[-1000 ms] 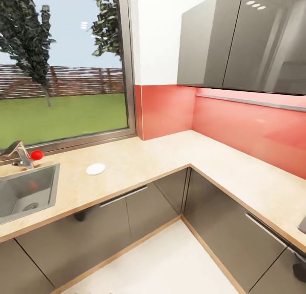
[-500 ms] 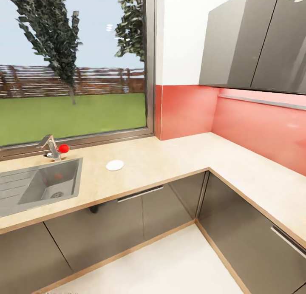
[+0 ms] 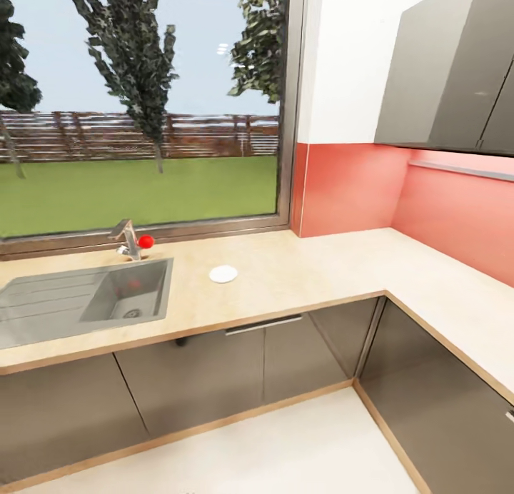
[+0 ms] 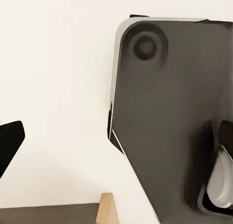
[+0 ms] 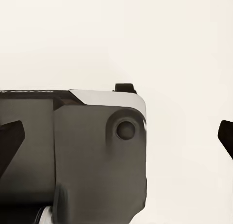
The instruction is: Set up a coffee station on the kitchen countertop: keep the coffee maker on the countertop, move the bottle of coffee from the kitchen shelf to the counter next to the coffee maker, place a paper coffee filter on top of the coffee maker, put the saucer next to the coffee maker with the coffee cup on the saucer, and place the electric kettle next to the coffee maker.
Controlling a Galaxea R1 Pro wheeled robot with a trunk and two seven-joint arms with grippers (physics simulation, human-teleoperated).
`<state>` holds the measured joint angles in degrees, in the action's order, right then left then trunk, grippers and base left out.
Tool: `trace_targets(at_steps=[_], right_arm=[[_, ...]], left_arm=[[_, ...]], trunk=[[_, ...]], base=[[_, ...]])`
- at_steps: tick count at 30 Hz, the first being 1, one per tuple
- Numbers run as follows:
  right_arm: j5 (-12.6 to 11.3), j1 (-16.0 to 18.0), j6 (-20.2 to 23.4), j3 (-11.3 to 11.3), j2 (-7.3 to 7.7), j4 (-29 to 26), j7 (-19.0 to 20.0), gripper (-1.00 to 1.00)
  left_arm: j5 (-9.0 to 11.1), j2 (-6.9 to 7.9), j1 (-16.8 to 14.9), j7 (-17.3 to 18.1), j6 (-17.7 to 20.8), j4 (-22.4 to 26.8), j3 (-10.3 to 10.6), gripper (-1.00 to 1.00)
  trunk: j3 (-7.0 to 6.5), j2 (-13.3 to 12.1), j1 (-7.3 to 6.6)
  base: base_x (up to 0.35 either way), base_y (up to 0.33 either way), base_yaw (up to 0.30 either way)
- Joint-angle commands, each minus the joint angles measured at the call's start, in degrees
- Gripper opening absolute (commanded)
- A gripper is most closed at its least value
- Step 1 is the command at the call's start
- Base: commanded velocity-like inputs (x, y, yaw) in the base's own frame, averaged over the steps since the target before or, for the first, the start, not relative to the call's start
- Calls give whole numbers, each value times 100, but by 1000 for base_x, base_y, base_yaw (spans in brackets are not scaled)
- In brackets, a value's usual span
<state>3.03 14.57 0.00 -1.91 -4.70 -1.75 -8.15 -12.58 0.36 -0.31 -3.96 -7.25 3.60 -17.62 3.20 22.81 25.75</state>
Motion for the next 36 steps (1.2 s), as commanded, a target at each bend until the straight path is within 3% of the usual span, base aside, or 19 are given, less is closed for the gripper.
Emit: trace_targets(at_steps=[1, 16, 26, 29, 30, 33, 36], right_arm=[[32, 3, 0, -20, -3, -1, -20, 100], [31, 2, 0, -31, -5, -1, -20, 100], [32, 5, 0, -61, 23, -9, -11, 100], [31, 6, 0, -39, 6, -14, -11, 100], [45, 3, -4, -16, 8, -17, -11, 100], [58, 2, -47, -2, 20, -21, -5, 100], [77, 5, -152, 14, 43, -112, 3, 100]], left_arm=[[-60, -1, 0, -17, -18, -4, -39, 100], [-64, -1, -3, -14, -20, -1, -29, 100], [-133, 67, -49, 42, -15, 1, 47, 100], [-377, 81, -138, 60, 3, 531, 51, 100], [-561, 18, -181, 106, -6, 956, 46, 100], [-630, -13, -327, 243, -7, 1447, 38, 100], [-657, -15, -619, 936, -4, 1875, 44, 100]], trunk=[[11, 11, 3], [-6, 11, 3], [-8, 11, 3], [-8, 11, 3], [-8, 11, 3], [-8, 11, 3], [-8, 11, 3]], base=[[0, 0, 282], [0, 0, 273], [0, 0, 24], [0, 0, 0], [0, 0, 0], [0, 0, 0], [0, 0, 0]])
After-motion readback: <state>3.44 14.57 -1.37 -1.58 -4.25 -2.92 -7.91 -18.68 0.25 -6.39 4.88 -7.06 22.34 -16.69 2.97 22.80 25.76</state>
